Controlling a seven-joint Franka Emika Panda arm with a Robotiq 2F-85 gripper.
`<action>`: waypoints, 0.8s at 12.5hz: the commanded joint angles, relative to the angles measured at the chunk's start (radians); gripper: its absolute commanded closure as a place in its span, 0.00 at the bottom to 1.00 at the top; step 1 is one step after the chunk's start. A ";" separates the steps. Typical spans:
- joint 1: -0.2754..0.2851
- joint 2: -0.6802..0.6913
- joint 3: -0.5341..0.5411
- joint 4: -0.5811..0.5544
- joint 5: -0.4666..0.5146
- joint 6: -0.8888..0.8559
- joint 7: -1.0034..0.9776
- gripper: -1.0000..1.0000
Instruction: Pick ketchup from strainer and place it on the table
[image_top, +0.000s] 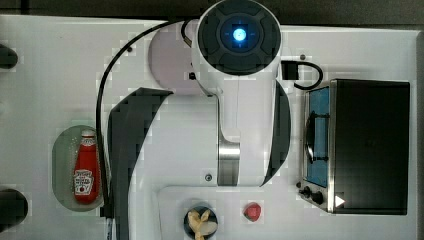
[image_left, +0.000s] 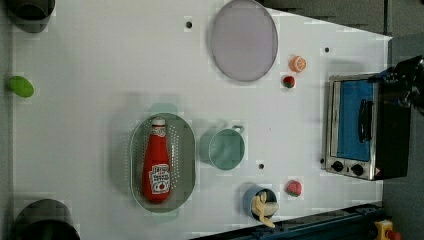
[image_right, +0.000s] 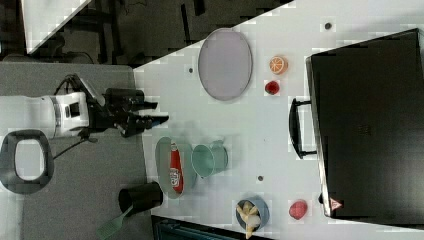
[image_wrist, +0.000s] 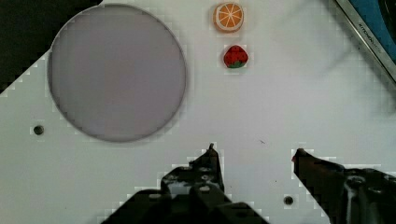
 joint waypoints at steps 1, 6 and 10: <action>-0.092 -0.242 0.022 -0.110 0.050 -0.117 -0.019 0.21; -0.040 -0.227 0.125 -0.111 0.054 -0.111 -0.019 0.00; 0.008 -0.183 0.294 -0.111 0.054 -0.058 -0.019 0.00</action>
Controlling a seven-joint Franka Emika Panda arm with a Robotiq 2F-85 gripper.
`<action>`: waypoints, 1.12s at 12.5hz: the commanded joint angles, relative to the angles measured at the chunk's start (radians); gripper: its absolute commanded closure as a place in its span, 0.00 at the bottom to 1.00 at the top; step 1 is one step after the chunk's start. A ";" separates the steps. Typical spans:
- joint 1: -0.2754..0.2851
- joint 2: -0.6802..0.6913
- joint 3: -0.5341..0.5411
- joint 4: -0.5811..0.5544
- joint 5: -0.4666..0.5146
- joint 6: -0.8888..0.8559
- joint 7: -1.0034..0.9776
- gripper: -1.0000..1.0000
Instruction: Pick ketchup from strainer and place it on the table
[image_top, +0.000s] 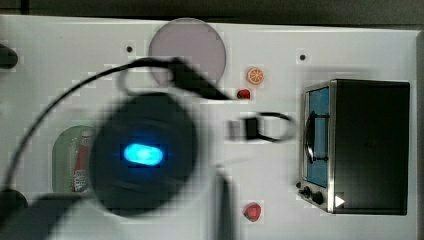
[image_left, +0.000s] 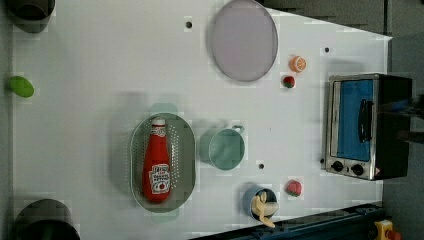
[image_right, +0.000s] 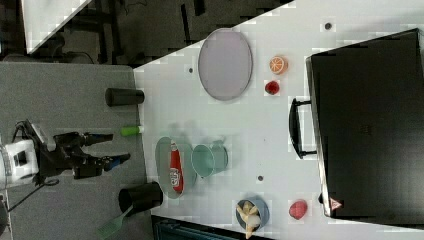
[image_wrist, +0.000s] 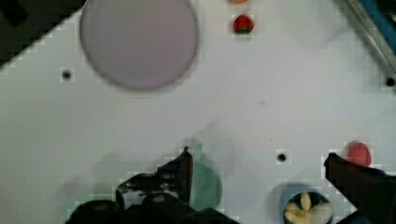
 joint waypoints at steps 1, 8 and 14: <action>0.077 0.063 0.140 -0.027 0.004 0.062 -0.014 0.00; 0.096 0.231 0.444 -0.063 -0.005 0.229 -0.010 0.00; 0.133 0.401 0.507 -0.221 -0.114 0.492 0.168 0.00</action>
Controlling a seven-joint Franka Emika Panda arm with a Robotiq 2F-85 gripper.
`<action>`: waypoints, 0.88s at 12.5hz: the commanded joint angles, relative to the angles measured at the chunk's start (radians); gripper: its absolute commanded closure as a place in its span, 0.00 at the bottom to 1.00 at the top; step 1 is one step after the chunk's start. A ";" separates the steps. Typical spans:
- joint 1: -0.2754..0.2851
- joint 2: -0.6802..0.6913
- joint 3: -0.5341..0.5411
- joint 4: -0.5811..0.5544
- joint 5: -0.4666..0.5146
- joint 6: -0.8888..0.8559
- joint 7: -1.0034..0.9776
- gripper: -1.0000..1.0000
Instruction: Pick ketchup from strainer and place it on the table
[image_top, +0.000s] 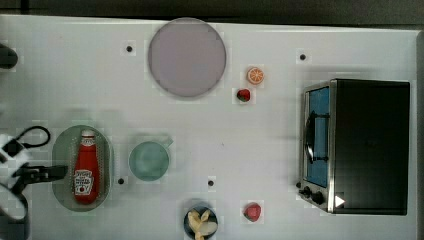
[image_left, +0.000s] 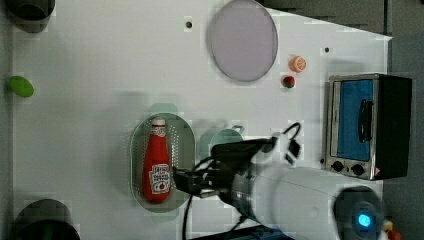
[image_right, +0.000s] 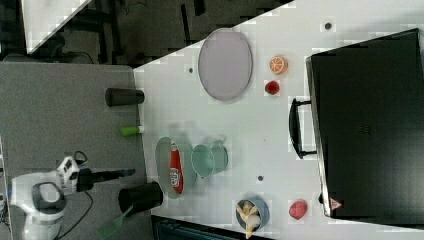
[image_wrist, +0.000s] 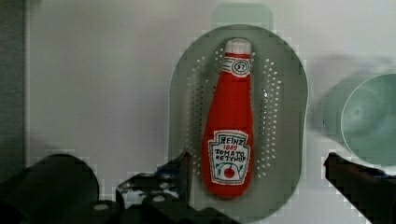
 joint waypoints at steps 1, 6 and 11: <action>-0.001 0.088 -0.021 -0.087 -0.056 0.126 0.136 0.00; 0.011 0.254 -0.032 -0.143 -0.186 0.321 0.236 0.00; 0.024 0.382 -0.064 -0.139 -0.332 0.417 0.356 0.00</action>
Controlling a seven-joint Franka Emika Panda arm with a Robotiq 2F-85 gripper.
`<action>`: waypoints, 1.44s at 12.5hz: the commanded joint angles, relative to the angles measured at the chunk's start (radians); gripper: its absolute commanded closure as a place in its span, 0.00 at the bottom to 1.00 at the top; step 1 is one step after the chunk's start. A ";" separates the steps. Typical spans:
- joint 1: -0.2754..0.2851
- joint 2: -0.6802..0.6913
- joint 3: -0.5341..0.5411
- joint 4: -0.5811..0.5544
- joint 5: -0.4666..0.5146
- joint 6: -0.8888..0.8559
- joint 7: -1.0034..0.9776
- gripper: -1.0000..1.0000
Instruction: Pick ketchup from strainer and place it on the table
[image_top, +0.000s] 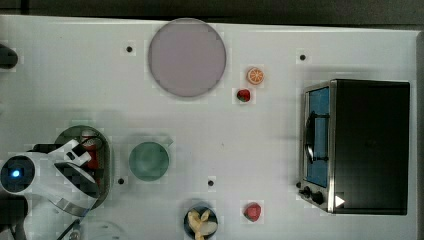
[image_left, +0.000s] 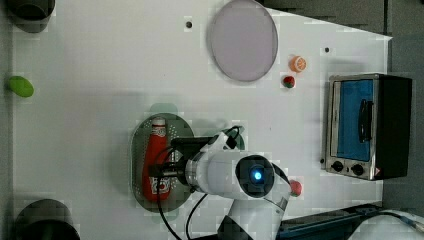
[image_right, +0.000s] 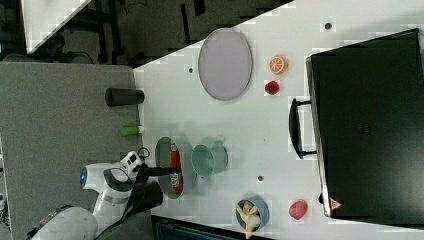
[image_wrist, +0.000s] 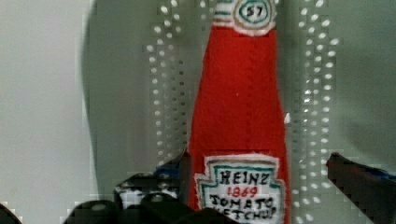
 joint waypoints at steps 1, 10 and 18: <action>0.021 0.013 -0.017 0.024 -0.060 0.029 0.139 0.00; 0.054 0.043 -0.051 0.048 -0.083 0.015 0.141 0.40; -0.094 -0.240 0.161 0.131 0.239 -0.241 0.082 0.40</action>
